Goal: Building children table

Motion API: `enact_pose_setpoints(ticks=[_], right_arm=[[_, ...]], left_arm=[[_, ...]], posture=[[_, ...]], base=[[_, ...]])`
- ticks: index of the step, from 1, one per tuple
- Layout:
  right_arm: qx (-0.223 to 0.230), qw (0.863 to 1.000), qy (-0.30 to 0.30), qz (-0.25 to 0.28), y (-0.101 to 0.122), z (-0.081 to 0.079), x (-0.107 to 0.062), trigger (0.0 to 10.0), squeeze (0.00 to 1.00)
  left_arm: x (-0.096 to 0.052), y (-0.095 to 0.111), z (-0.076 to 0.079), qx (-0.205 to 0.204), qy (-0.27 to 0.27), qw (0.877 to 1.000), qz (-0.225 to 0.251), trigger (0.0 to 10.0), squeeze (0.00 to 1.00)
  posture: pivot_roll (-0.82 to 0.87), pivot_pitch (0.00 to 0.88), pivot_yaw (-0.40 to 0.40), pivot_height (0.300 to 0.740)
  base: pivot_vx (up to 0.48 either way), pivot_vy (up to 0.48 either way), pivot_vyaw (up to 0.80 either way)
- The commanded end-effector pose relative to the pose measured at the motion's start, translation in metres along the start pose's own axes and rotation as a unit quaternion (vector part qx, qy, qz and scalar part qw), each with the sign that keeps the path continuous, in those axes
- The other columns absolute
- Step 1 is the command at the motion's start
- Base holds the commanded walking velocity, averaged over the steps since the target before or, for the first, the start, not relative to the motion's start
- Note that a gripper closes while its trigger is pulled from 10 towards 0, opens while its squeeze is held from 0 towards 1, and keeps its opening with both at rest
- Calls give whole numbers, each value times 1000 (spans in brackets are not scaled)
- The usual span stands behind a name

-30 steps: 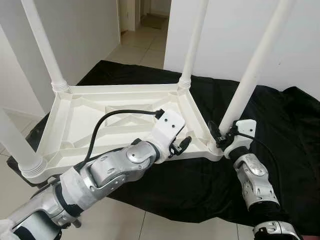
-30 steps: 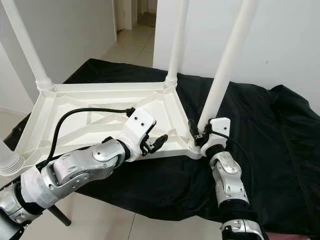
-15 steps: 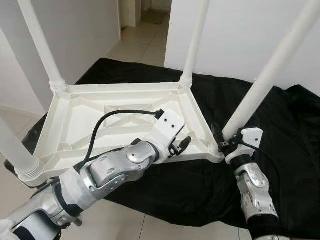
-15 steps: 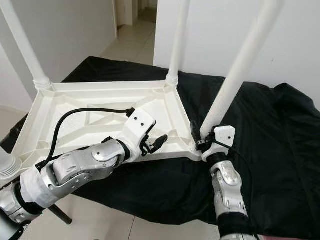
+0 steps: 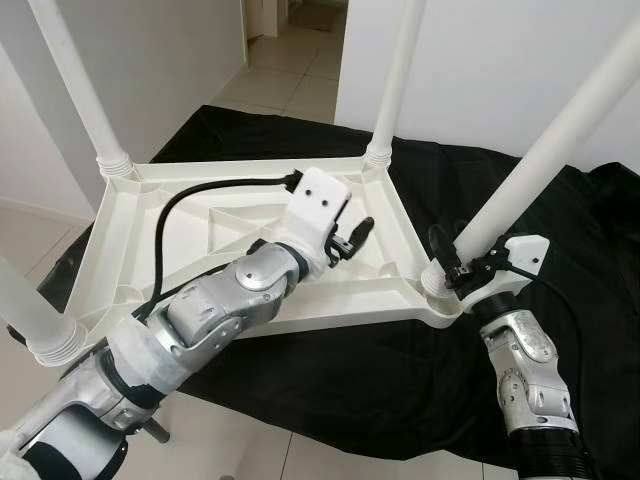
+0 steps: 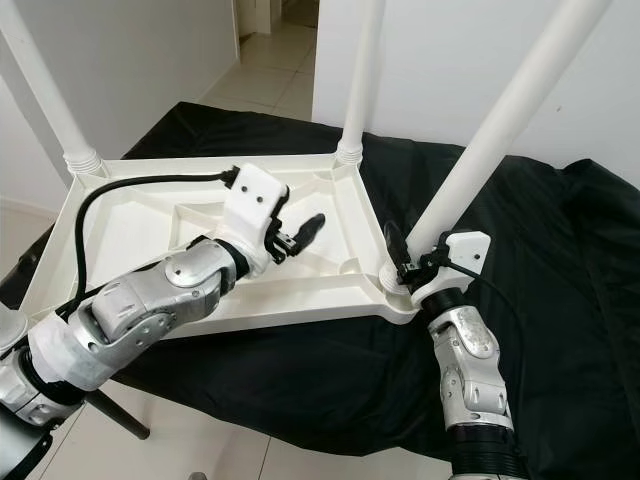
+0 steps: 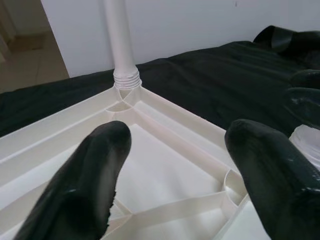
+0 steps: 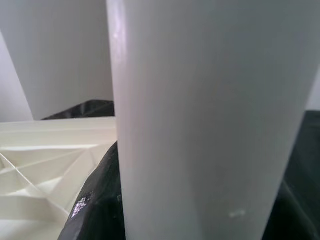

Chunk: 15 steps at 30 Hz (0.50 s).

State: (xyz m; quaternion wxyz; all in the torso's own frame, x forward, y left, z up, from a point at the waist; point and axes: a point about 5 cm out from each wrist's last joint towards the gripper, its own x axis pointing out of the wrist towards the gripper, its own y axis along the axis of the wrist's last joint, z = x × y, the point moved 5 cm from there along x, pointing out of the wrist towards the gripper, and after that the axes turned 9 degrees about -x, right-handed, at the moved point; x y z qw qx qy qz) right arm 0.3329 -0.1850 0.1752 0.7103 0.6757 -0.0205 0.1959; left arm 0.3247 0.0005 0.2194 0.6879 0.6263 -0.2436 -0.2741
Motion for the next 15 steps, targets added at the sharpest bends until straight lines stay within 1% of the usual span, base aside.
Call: enact_pose_setpoints(ticks=[1, 3, 6, 7, 8, 9, 10, 12, 14, 15], right_arm=[[-1, 1000, 26, 12, 14, -1, 5, 10000, 0], [3, 998, 57, 5, 18, -6, 5, 10000, 0], [6, 997, 74, -2, 18, -9, 4, 10000, 0], [2, 995, 100, -13, 17, -13, 3, 10000, 0], [2, 995, 100, -13, 17, -13, 3, 10000, 0], [-5, 989, 144, -40, 12, -21, 1, 10000, 0], [-5, 989, 144, -40, 12, -21, 1, 10000, 0], [2, 987, 154, -52, 9, -23, 4, 10000, 0], [2, 987, 154, -52, 9, -23, 4, 10000, 0], [13, 983, 169, -74, 4, -30, 7, 10000, 0]], left_arm=[[-14, 11, 47, -20, -258, 966, -13, 10000, 1000], [-17, 20, 50, -34, -276, 960, -1, 10000, 1000], [-17, 22, 51, -35, -278, 960, 2, 10000, 1000], [-19, 25, 55, -39, -298, 954, 4, 10000, 208], [-19, 25, 55, -39, -298, 954, 4, 10000, 208], [-27, 32, 62, -54, -341, 938, 11, 10000, 0], [-27, 32, 62, -54, -341, 938, 11, 10000, 0], [-35, 39, 69, -70, -383, 921, 16, 10000, 0], [-35, 39, 69, -70, -383, 921, 16, 10000, 0], [-42, 43, 74, -72, -422, 904, 13, 10000, 0]], posture=[[-42, 0, -43, 740], [-41, 0, -49, 740], [-41, 0, -49, 740], [-42, 0, -55, 740], [-42, 0, -55, 740], [-46, 0, -61, 740], [-46, 0, -61, 740], [-42, 0, -69, 740], [-42, 0, -69, 740], [-41, 0, -72, 740]], base=[[0, 0, 0], [0, 0, 0], [0, 0, 0], [0, 0, 0], [0, 0, 0], [0, 0, 0], [0, 0, 0], [0, 0, 0], [0, 0, 0], [0, 0, 0]])
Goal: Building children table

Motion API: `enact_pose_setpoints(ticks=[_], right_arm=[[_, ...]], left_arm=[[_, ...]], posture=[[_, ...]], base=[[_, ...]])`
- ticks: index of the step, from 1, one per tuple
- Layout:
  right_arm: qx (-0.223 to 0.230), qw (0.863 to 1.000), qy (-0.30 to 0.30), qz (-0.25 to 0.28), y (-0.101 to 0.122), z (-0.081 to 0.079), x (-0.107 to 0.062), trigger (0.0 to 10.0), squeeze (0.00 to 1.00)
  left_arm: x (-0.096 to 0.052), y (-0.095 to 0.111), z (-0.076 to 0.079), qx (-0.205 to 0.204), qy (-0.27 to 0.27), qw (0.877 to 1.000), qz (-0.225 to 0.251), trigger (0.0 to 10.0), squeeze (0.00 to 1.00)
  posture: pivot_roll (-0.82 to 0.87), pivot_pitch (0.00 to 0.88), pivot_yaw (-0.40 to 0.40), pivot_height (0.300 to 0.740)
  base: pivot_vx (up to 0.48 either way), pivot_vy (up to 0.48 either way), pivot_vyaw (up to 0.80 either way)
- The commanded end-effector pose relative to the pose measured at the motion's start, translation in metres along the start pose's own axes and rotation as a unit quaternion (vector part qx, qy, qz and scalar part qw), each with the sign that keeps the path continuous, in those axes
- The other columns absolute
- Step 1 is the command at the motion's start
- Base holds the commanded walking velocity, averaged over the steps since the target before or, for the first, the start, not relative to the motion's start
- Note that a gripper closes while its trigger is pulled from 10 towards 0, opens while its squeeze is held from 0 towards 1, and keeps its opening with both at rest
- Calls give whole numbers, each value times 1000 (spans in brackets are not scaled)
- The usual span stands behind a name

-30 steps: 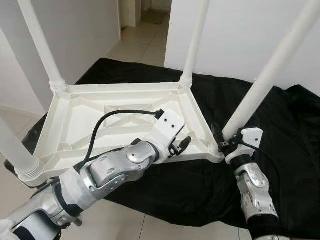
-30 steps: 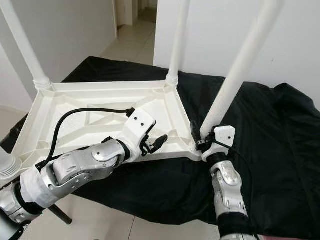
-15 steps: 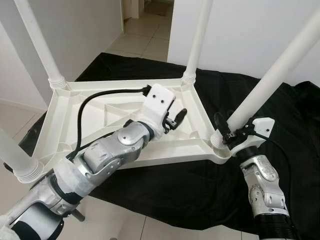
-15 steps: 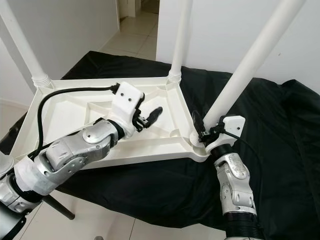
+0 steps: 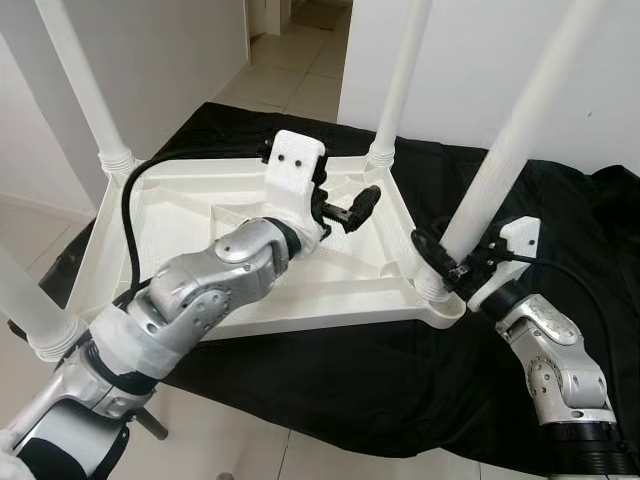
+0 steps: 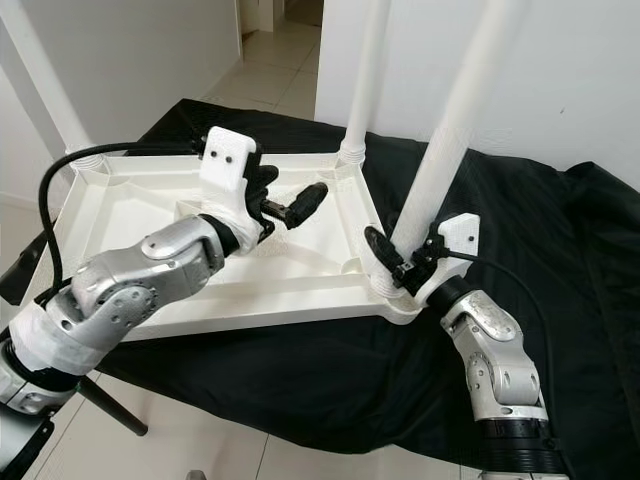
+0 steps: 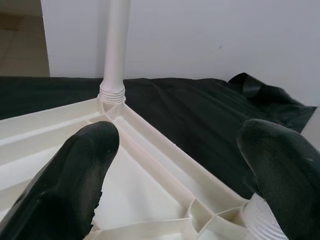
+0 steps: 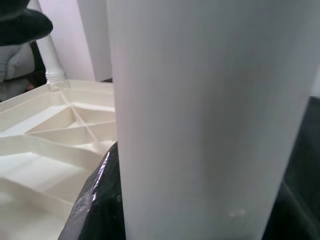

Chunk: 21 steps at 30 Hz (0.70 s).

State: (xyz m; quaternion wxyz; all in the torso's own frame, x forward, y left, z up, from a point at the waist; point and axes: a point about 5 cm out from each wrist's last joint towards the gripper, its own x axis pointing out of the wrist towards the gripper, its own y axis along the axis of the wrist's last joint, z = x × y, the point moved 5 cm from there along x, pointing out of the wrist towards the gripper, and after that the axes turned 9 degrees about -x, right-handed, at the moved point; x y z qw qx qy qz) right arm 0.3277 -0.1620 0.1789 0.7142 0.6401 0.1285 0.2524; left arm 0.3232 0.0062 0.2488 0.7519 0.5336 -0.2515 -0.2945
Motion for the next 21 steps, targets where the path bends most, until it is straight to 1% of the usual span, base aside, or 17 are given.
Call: enact_pose_setpoints(ticks=[1, 2, 4, 5, 6, 7, 8, 10, 12, 15, 18, 21], right_arm=[[6, 999, 30, -28, -5, -8, 10, 10000, 0], [6, 999, 30, -28, -5, -8, 10, 10000, 0], [-5, 998, 39, -48, -10, -10, 13, 10000, 0], [-5, 998, 39, -48, -10, -10, 13, 10000, 0], [-5, 998, 35, -52, -12, -9, 15, 10000, 0], [0, 998, 41, -57, -13, -12, 16, 10000, 0], [0, 998, 41, -57, -13, -12, 16, 10000, 0], [7, 997, 54, -62, -13, -18, 18, 10000, 0], [9, 996, 60, -63, -13, -19, 19, 10000, 0], [14, 994, 78, -69, -13, -26, 20, 10000, 0], [15, 994, 83, -73, -14, -27, 21, 10000, 0], [19, 990, 119, -76, -14, -40, 24, 10000, 0]], left_arm=[[-37, -1, 79, 16, -414, 908, -68, 10000, 0], [-37, -1, 79, 16, -414, 908, -68, 10000, 0], [-42, -1, 81, 23, -435, 897, -80, 10000, 0], [-42, -1, 81, 23, -435, 897, -80, 10000, 0], [-43, -2, 81, 27, -439, 894, -84, 10000, 0], [-45, -2, 81, 35, -450, 888, -90, 10000, 0], [-45, -2, 81, 35, -450, 888, -90, 10000, 0], [-48, -3, 83, 44, -464, 880, -97, 10000, 0], [-48, -3, 83, 46, -467, 878, -98, 10000, 0], [-50, -3, 88, 43, -483, 868, -102, 10000, 0], [-51, -3, 89, 42, -489, 865, -104, 10000, 0], [-59, 9, 98, 18, -527, 845, -92, 10000, 0]], posture=[[-42, 0, -73, 740], [-42, 0, -73, 740], [-44, 0, -72, 740], [-44, 0, -72, 740], [-44, 0, -72, 740], [-53, 0, -65, 740], [-53, 0, -65, 740], [-54, 0, -63, 740], [-54, 0, -63, 740], [-63, 0, -55, 740], [-63, 0, -55, 740], [-62, 0, -47, 740]], base=[[0, 0, 0], [0, 0, 0], [0, 0, 0], [0, 0, 0], [0, 0, 0], [0, 0, 0], [0, 0, 0], [0, 0, 0], [0, 0, 0], [0, 0, 0], [0, 0, 0], [0, 0, 0]])
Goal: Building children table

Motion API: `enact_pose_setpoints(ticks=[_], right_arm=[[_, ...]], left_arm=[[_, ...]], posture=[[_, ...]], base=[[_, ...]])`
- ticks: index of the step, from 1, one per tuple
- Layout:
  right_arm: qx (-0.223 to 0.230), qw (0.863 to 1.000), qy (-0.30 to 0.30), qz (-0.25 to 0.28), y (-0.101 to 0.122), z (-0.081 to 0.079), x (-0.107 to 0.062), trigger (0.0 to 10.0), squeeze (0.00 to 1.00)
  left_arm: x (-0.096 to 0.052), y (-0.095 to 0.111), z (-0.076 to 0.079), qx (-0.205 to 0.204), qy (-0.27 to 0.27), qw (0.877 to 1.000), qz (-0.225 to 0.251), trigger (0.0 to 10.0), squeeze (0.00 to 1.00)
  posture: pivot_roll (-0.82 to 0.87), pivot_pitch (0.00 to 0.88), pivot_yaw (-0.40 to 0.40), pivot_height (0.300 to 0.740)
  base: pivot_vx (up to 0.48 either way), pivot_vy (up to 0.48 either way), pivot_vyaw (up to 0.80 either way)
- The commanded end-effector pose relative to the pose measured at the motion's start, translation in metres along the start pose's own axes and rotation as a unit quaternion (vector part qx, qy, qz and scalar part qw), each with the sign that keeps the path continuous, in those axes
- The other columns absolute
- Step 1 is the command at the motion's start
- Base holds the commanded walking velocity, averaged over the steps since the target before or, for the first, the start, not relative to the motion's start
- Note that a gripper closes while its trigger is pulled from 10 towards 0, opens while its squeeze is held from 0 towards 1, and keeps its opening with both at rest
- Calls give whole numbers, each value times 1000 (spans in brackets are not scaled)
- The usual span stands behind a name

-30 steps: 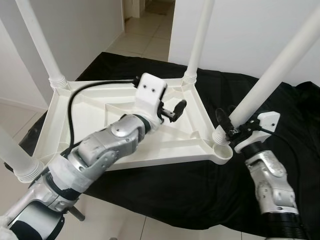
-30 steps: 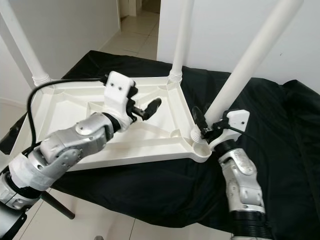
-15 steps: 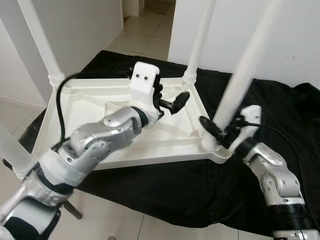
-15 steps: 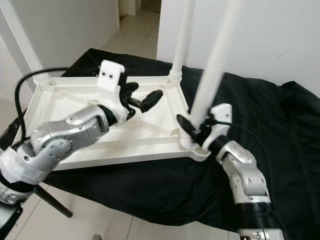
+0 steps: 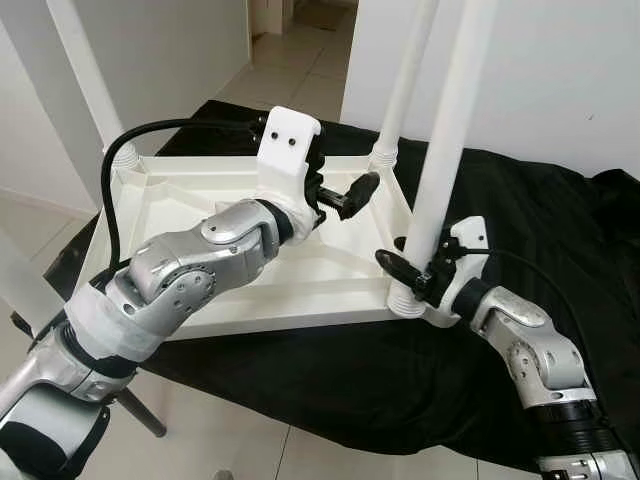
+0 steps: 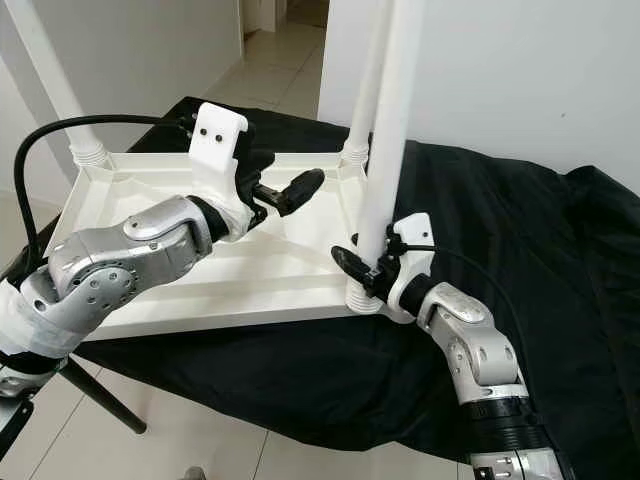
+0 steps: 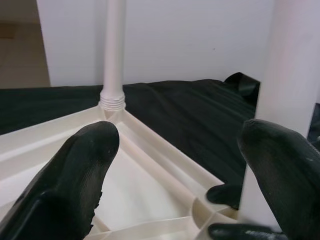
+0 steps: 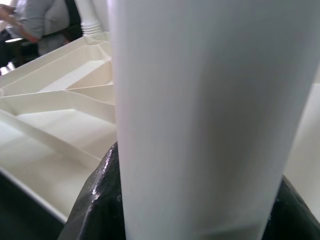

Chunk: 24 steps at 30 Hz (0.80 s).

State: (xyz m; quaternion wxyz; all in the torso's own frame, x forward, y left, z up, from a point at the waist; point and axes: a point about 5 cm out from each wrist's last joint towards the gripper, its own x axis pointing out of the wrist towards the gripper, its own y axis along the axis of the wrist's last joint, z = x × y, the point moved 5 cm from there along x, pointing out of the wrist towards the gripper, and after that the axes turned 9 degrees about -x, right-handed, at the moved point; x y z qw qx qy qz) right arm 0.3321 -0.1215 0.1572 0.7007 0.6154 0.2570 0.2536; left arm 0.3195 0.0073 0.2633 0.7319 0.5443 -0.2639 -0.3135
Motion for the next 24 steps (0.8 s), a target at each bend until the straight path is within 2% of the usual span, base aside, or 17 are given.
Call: enact_pose_setpoints(ticks=[1, 2, 3, 4, 7, 11, 12, 13, 16, 20, 23, 24], right_arm=[[-6, 1000, 30, 3, 6, -8, 4, 10000, 0], [-6, 1000, 30, 3, 6, -8, 4, 10000, 0], [-8, 999, 38, 2, 6, -11, 5, 10000, 0], [-8, 999, 38, 2, 6, -11, 5, 10000, 0], [-25, 998, 48, -11, 3, -13, 11, 10000, 0], [-28, 998, 49, -13, 2, -14, 12, 10000, 0], [-24, 998, 53, -12, 1, -16, 14, 10000, 0], [-24, 998, 53, -12, 1, -16, 14, 10000, 0], [-21, 998, 61, -12, 0, -18, 15, 10000, 0], [-23, 997, 68, -14, -1, -20, 14, 10000, 0], [-20, 996, 82, -14, -1, -24, 14, 10000, 0], [-20, 996, 82, -14, -1, -24, 14, 10000, 0]], left_arm=[[-56, 2, 97, 1, -523, 850, -64, 10000, 0], [-56, 2, 97, 1, -523, 850, -64, 10000, 0], [-59, 7, 99, -5, -536, 842, -59, 10000, 0], [-59, 7, 99, -5, -536, 842, -59, 10000, 0], [-63, 13, 101, -23, -558, 827, -60, 10000, 0], [-63, 13, 101, -25, -559, 826, -62, 10000, 0], [-65, 14, 103, -32, -570, 819, -62, 10000, 0], [-65, 14, 103, -32, -570, 819, -62, 10000, 0], [-69, 18, 107, -42, -584, 809, -61, 10000, 0], [-70, 20, 109, -48, -590, 804, -60, 10000, 0], [-73, 29, 112, -63, -605, 792, -49, 10000, 0], [-73, 29, 112, -63, -605, 792, -49, 10000, 0]], posture=[[-61, 0, -46, 740], [-61, 0, -46, 740], [-62, 0, -44, 740], [-62, 0, -44, 740], [-58, 0, -40, 740], [-58, 0, -40, 740], [-56, 0, -36, 740], [-56, 0, -36, 740], [-55, 0, -31, 740], [-57, 0, -29, 740], [-64, 0, -24, 740], [-64, 0, -24, 740]], base=[[0, 0, 0], [0, 0, 0], [0, 0, 0], [0, 0, 0], [0, 0, 0], [0, 0, 0], [0, 0, 0], [0, 0, 0], [0, 0, 0], [0, 0, 0], [0, 0, 0], [0, 0, 0]])
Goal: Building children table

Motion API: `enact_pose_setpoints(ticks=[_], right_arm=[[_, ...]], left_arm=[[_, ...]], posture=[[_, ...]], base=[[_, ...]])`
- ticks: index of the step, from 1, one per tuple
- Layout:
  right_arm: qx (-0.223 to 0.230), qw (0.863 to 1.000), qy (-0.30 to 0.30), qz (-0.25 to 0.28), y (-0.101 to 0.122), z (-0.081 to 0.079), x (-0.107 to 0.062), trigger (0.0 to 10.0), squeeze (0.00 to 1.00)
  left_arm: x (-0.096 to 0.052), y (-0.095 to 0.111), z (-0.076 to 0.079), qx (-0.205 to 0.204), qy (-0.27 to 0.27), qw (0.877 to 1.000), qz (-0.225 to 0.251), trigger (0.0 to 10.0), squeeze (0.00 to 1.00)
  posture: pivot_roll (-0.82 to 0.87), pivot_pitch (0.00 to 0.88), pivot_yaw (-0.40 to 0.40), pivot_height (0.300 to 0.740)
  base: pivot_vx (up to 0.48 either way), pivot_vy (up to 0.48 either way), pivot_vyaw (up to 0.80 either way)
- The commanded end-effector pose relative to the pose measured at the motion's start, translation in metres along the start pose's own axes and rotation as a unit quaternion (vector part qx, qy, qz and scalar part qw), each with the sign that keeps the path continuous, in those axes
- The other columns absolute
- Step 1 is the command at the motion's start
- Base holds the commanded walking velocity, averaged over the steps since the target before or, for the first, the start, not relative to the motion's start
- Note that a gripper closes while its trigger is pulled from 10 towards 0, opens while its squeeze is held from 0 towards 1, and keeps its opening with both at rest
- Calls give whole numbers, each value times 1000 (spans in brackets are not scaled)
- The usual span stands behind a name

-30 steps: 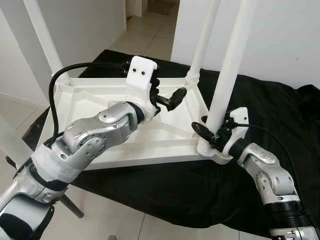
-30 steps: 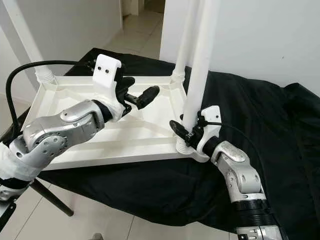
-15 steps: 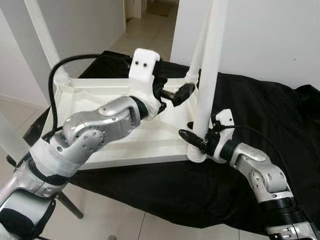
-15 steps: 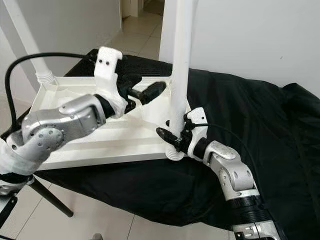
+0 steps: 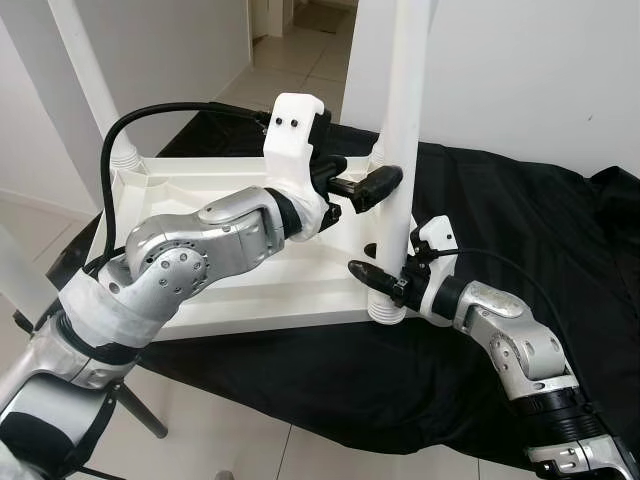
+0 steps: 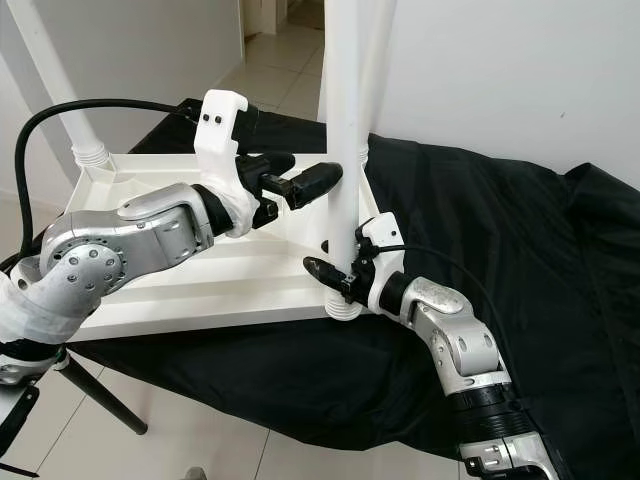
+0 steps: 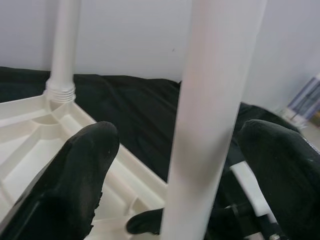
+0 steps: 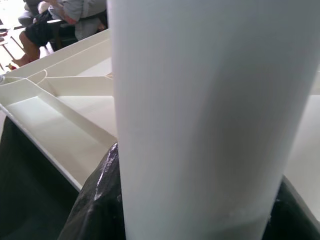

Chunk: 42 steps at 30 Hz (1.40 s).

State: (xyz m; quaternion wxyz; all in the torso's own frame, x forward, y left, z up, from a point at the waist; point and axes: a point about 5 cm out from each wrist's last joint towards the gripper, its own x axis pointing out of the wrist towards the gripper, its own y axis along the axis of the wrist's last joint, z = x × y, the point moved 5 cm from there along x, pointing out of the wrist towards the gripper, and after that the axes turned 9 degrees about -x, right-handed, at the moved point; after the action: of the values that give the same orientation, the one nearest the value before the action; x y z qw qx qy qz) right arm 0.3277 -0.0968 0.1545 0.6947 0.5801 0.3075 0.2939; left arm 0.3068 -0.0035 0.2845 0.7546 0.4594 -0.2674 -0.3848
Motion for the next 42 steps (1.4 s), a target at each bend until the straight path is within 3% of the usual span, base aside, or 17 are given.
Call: enact_pose_setpoints(ticks=[1, 6, 13, 22, 23, 36, 42], right_arm=[[0, 1000, 16, -2, -1, -5, 1, 10000, 0], [0, 999, 48, -3, -1, -15, 1, 10000, 0], [1, 995, 102, -6, -2, -32, -2, 10000, 0], [10, 992, 124, -10, -3, -39, -7, 10000, 0], [10, 992, 124, -12, -3, -39, -9, 10000, 0], [24, 992, 119, -11, -2, -36, -13, 10000, 0], [26, 993, 114, -11, -2, -33, -12, 10000, 0]], left_arm=[[-63, -6, 100, 19, -553, 829, -82, 10000, 0], [-62, 6, 105, 10, -570, 819, -65, 10000, 0], [-52, 15, 94, -6, -569, 821, -52, 10000, 0], [-45, 23, 92, -17, -572, 819, -45, 10000, 0], [-45, 24, 92, -23, -574, 818, -45, 0, 0], [-46, 30, 96, -30, -578, 814, -48, 0, 0], [-44, 31, 95, -28, -568, 821, -54, 0, 0]], posture=[[-64, 0, -24, 740], [-63, 0, -29, 740], [-83, 0, -21, 740], [-107, 0, -15, 740], [-108, 0, -13, 740], [-99, 0, -8, 740], [-87, 0, -9, 740]], base=[[0, 0, 0], [0, 0, 0], [0, 0, 0], [0, 0, 0], [0, 0, 0], [0, 0, 0], [0, 0, 0]])
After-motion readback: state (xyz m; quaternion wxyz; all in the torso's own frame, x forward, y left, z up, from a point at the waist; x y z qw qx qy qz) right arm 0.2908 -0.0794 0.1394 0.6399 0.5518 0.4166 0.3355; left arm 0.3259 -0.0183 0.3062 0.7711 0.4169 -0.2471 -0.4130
